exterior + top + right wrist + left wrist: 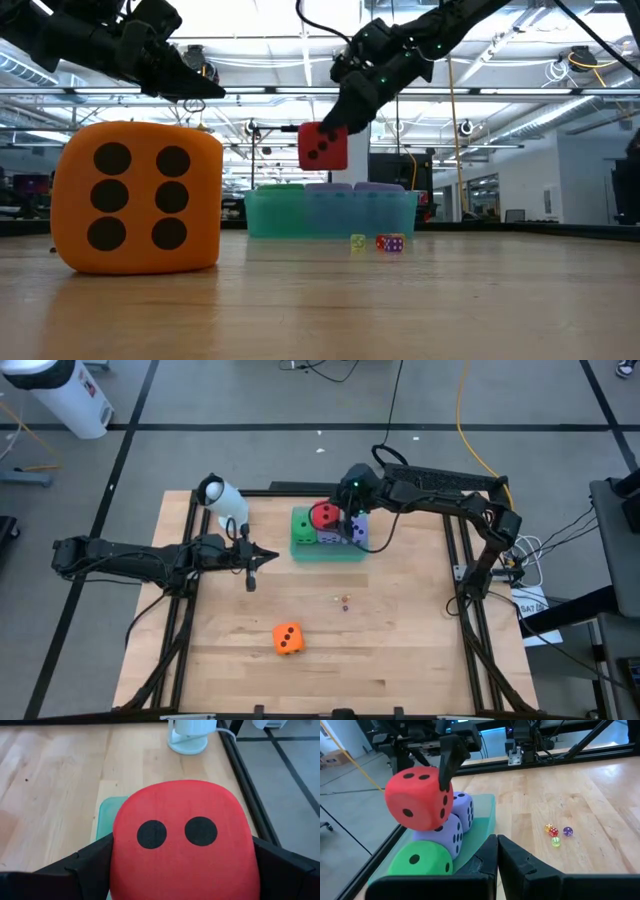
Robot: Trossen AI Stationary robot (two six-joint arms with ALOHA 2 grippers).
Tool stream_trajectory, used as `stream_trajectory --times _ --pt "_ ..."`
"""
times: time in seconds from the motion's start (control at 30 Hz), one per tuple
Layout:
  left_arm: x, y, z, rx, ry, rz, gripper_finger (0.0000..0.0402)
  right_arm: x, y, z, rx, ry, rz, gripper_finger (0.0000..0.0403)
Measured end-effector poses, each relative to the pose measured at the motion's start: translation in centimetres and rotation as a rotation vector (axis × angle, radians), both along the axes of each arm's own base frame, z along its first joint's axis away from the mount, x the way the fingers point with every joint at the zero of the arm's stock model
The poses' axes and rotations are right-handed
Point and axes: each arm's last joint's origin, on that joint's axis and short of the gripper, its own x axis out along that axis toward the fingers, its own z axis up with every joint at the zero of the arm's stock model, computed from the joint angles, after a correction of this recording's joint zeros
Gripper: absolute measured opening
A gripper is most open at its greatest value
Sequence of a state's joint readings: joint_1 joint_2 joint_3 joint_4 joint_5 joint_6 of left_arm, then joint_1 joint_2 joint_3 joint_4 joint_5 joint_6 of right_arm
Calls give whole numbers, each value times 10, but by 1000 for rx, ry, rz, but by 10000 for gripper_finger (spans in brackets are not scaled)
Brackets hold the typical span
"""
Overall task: Pick & Place Dice
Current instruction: Put the large red dice into the blue bin
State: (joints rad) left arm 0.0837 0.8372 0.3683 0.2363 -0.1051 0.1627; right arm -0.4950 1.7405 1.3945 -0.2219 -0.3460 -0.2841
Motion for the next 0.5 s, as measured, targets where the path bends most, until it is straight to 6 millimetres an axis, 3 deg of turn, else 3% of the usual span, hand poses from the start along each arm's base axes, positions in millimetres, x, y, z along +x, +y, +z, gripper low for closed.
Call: stream_trajectory --times 0.5 --pt "0 0 0 -6 -2 2 21 1 6 -23 8 48 21 357"
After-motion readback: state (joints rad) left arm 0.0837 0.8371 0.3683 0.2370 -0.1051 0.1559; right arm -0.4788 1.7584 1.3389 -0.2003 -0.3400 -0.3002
